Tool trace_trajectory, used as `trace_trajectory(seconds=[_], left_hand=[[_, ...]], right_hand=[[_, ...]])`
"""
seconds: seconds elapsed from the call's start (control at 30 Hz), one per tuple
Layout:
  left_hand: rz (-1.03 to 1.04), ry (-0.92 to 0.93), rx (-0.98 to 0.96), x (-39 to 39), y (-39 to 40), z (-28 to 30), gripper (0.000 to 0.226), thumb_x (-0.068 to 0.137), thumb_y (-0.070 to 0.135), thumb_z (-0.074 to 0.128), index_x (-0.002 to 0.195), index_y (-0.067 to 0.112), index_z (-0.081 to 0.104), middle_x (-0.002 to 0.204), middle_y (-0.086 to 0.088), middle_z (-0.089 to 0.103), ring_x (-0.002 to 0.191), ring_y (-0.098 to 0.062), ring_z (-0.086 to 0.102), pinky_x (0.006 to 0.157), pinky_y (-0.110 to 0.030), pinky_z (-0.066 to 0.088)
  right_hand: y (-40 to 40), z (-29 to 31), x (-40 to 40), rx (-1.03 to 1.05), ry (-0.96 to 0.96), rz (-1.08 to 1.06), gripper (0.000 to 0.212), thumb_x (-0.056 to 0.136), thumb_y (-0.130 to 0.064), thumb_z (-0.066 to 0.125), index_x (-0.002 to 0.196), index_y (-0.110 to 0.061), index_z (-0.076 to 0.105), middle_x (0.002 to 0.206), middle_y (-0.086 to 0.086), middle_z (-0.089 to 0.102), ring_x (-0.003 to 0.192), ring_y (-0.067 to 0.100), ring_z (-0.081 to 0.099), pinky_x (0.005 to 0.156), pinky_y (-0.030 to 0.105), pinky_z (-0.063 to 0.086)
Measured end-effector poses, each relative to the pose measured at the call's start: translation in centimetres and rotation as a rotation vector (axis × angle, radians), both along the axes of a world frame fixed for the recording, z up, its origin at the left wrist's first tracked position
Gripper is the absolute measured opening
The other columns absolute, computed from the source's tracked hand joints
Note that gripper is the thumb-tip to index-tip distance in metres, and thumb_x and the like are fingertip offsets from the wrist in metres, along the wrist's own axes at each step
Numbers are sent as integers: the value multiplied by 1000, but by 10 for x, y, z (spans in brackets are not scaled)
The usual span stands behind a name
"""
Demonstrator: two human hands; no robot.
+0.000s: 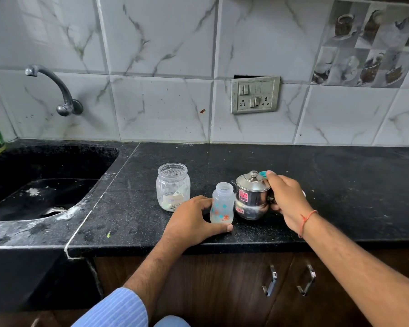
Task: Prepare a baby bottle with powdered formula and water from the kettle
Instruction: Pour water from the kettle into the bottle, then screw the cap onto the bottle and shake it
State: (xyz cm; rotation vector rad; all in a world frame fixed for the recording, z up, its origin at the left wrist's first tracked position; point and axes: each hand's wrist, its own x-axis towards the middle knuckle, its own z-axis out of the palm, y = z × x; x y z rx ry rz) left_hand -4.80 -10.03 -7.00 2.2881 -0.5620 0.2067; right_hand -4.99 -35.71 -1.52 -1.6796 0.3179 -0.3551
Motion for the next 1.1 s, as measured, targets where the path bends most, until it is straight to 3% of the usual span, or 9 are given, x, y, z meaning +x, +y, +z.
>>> trace_trajectory(seconds=[0.1,0.23,0.33,0.53,0.7,0.8,0.97,1.1], left_hand=[[2,1,0,0,0,0,66,68,75,90,125,45,79,118,25,70,109,6,66,97,-28,58],[4,5,3,0,0,0,69,65,80,86,124,45,79,118,26,70,109,7,66,95,-26,57],[6,3,3,-1,0,0,72,63,84,82,123,46,79,117,27,69,109,8,65,94,-24,57],[5,9,-1,0,0,0,69,66,79,86,125,44,79,117,29,68,110,8,65,98,-25,57],[4,10,-20,-1,0,0,69,66,78,87,124,42,80,117,27,69,109,6,66,99,-30,58],[0,18,-27,-1,0,0,67,66,77,89,123,41,80,118,26,70,110,6,67,100,-30,58],[-2,17,-11,0,1,1,73,65,80,86,125,40,80,118,27,69,110,6,67,99,-28,58],[-2,11,2,1,0,0,71,67,80,87,126,40,80,117,27,69,109,7,66,98,-25,58]], right_hand=[[3,-4,9,76,27,4,31,105,-43,59,85,-22,71,52,-17,57,52,9,42,36,19,30],[9,-8,26,60,50,44,37,104,-46,59,76,-23,66,53,-16,56,57,12,44,47,23,31],[17,-8,36,96,56,66,38,104,-45,59,73,-24,63,53,-18,59,56,10,46,42,22,33],[30,-3,56,93,112,124,29,102,-46,62,85,-25,72,66,-9,65,64,13,53,52,26,36],[40,3,72,103,147,141,28,99,-44,66,79,-24,72,47,-12,57,38,6,45,48,22,34],[40,5,79,143,185,143,27,96,-43,70,78,-23,70,44,-11,53,32,5,41,46,20,34],[37,5,87,273,208,164,21,93,-41,77,88,-24,65,53,-5,62,34,6,45,39,17,36],[39,3,86,269,178,126,25,94,-46,78,98,-28,63,76,3,67,36,7,50,38,18,39]])
